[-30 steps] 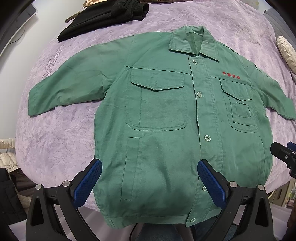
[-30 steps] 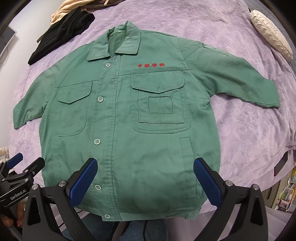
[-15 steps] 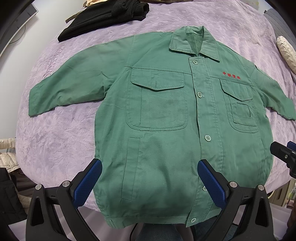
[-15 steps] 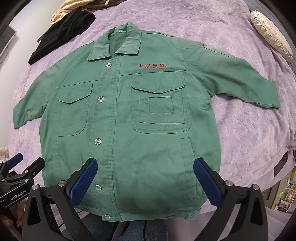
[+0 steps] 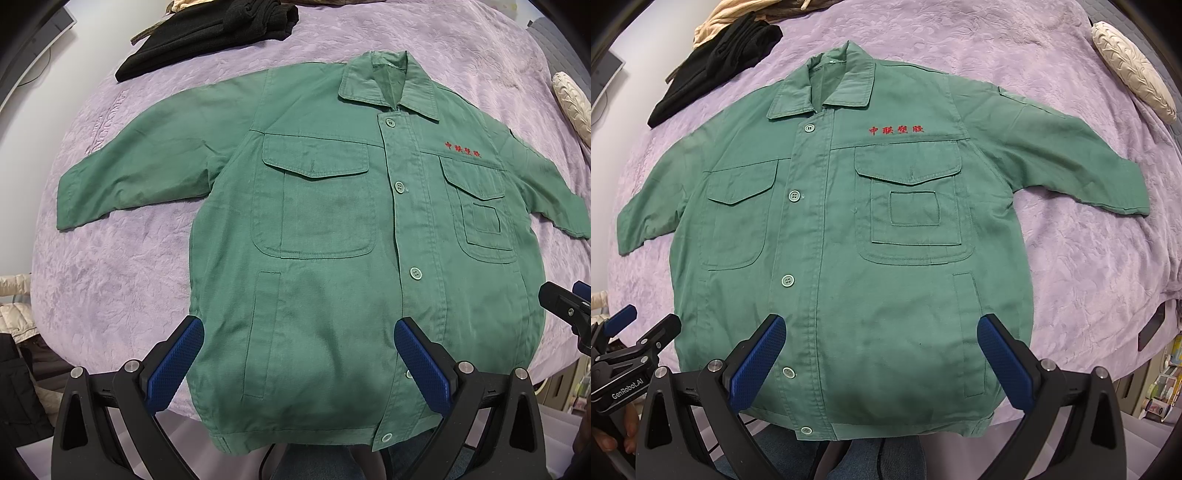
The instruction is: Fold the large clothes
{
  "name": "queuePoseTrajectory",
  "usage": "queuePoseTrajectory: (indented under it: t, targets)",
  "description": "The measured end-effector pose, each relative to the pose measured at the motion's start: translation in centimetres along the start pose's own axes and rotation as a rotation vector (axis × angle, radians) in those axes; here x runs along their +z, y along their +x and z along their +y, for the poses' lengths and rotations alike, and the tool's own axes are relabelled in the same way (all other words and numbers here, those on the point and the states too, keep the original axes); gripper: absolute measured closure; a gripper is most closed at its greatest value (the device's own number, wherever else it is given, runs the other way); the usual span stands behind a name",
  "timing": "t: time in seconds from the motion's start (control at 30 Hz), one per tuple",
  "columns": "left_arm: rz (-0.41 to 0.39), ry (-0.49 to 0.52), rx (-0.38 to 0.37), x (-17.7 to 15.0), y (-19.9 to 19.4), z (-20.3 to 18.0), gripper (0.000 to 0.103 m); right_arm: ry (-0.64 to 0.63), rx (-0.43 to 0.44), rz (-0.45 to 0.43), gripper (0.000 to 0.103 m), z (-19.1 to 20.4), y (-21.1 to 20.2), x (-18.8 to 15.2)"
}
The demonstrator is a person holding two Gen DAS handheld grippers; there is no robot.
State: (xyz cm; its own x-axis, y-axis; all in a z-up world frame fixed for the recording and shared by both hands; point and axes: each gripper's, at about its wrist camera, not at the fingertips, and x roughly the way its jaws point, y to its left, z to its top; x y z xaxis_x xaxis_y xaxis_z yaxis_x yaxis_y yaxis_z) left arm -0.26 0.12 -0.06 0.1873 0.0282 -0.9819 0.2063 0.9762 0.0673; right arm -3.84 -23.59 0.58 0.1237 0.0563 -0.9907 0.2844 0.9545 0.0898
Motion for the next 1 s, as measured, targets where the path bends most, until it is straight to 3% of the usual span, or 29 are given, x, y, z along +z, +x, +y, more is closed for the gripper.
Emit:
queuePoseTrajectory:
  t: [1.0]
  targets:
    - [-0.002,-0.005,-0.027,0.19,0.15,0.44,0.0,0.006,-0.002,0.01,0.0,0.7,0.6,-0.17]
